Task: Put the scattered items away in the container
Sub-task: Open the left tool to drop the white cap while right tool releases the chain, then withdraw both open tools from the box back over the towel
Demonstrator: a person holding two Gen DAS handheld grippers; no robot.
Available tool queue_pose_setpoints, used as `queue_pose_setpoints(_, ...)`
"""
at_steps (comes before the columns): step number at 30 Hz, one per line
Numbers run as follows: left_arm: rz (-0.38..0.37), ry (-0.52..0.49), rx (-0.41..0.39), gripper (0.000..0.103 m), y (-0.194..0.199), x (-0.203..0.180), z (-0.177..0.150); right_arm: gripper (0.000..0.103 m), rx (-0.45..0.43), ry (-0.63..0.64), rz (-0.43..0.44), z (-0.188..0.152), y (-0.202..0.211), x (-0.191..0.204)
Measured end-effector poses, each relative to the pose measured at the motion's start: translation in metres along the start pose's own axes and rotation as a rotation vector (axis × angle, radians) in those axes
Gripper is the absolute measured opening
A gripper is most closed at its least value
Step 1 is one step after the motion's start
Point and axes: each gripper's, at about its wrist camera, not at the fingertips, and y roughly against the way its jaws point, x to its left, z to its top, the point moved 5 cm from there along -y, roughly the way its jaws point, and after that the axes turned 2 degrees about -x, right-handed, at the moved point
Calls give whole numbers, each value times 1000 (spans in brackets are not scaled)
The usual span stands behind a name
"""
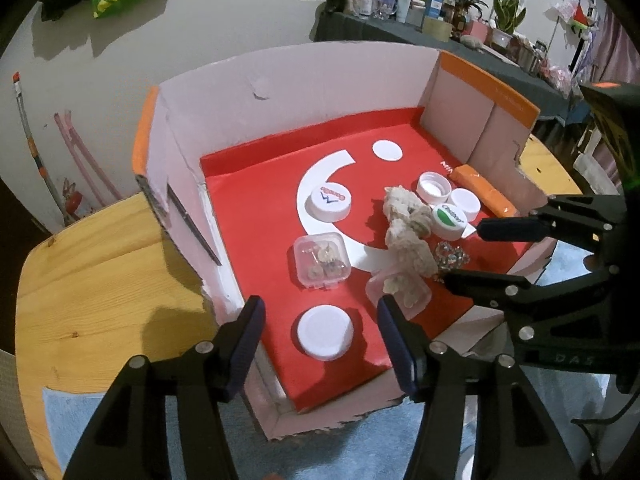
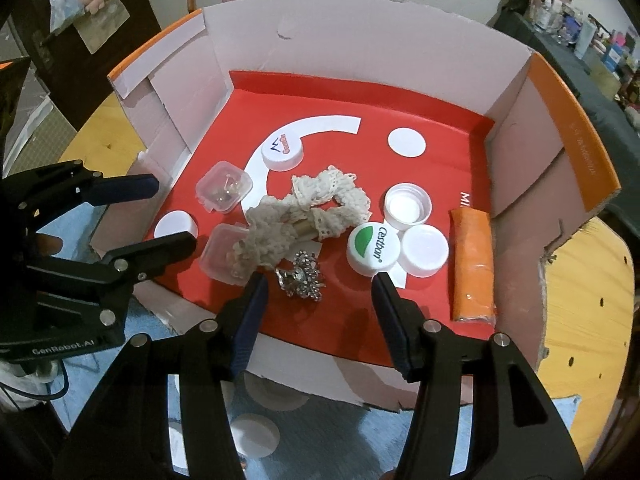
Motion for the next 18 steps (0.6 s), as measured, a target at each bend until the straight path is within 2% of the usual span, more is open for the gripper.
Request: queue_pose_setpoints(18,-8,0,-84,65,44,-10,-1,54,-72,4,-37,0,37,7)
